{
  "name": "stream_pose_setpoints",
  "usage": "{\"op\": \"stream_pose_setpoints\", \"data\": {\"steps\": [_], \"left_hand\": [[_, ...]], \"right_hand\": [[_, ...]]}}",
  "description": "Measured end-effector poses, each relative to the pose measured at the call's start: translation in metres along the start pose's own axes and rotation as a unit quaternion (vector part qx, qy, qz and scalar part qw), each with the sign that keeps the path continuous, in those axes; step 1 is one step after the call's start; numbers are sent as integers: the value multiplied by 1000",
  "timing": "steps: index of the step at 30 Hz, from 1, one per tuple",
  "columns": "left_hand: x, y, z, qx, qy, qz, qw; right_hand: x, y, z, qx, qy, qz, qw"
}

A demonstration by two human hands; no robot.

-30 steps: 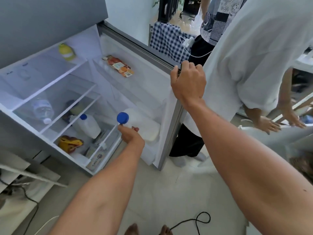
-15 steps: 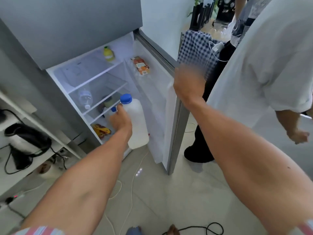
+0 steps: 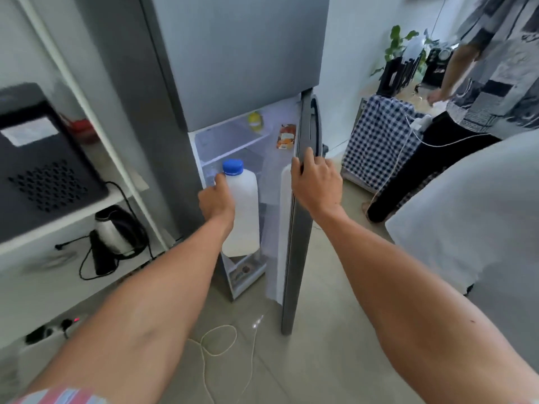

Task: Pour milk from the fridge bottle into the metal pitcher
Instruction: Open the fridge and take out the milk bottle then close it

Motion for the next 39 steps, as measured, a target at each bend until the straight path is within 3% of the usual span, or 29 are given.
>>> {"op": "stream_pose_setpoints", "data": {"steps": [11, 22, 30, 39], "left_hand": [[52, 57, 27, -41, -1, 85, 996], [78, 74, 48, -38, -11, 165, 985], [85, 69, 58, -23, -30, 183, 982], [85, 62, 54, -28, -25, 178, 983]], "right_hand": [[14, -54, -71, 146, 140, -34, 979], [52, -118, -124, 150, 216, -167, 950], [70, -138, -146, 141, 230, -280, 921], [83, -143, -154, 109, 261, -350, 893]]}}
Point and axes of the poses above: each hand's wrist, its own x-axis towards the middle knuckle, its own y-axis out of the back of the hand, z = x × y, the point moved 3 cm from there along x, towards the middle knuckle, and after that the axes turned 1 degree about y, right-handed, at the moved point
